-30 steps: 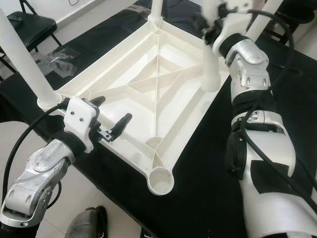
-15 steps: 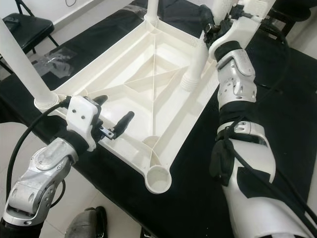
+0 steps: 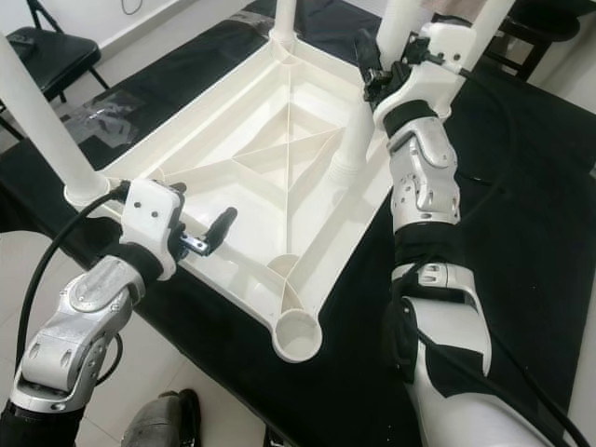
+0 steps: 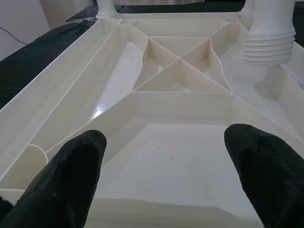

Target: Building children table

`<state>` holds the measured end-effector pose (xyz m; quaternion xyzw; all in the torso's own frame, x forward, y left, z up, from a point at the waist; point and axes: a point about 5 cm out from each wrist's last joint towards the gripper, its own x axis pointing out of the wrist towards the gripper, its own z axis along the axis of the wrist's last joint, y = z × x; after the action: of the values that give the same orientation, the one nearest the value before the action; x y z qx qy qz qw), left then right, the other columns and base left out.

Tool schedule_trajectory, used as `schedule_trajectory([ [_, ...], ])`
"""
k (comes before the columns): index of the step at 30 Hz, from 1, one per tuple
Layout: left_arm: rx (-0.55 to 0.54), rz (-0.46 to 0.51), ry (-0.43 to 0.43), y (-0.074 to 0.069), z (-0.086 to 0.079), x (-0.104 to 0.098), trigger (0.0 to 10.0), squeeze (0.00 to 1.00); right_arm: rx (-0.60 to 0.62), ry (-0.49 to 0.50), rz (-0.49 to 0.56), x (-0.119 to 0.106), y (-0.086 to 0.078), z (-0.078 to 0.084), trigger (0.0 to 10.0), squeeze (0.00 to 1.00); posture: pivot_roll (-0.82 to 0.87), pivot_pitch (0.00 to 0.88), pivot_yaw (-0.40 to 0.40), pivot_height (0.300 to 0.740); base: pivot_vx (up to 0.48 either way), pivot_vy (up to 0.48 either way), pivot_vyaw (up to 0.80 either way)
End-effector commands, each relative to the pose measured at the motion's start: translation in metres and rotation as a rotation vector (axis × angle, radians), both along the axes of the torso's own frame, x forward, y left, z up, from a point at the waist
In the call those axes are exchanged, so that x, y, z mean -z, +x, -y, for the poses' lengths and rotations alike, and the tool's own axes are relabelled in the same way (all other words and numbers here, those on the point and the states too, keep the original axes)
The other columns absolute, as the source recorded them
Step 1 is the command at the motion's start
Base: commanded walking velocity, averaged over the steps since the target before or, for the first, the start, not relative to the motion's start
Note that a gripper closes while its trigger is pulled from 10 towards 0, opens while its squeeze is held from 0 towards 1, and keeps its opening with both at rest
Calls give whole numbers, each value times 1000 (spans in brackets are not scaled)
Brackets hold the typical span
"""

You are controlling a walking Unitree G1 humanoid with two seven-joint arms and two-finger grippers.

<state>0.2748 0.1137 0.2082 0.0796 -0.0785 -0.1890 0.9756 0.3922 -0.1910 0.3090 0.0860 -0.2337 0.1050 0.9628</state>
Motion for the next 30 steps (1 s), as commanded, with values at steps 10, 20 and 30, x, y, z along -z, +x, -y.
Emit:
schedule_trajectory([
  [10, 6, -6, -4, 0, 3, 0, 10000, 0, -27, 47, -24, 6, -5, -2, 10000, 0, 36, 203, -110, 740, 0, 0, -800],
  [20, 10, 6, 4, 0, 5, -3, 10000, 0, -59, 135, 67, -20, -14, 8, 10000, 0, 35, 202, -106, 740, 0, 0, -800],
  [30, 10, 6, 9, 1, 6, -4, 10000, 0, -69, 142, 51, -18, -15, 6, 10000, 0, 45, 200, -100, 740, 0, 0, -800],
])
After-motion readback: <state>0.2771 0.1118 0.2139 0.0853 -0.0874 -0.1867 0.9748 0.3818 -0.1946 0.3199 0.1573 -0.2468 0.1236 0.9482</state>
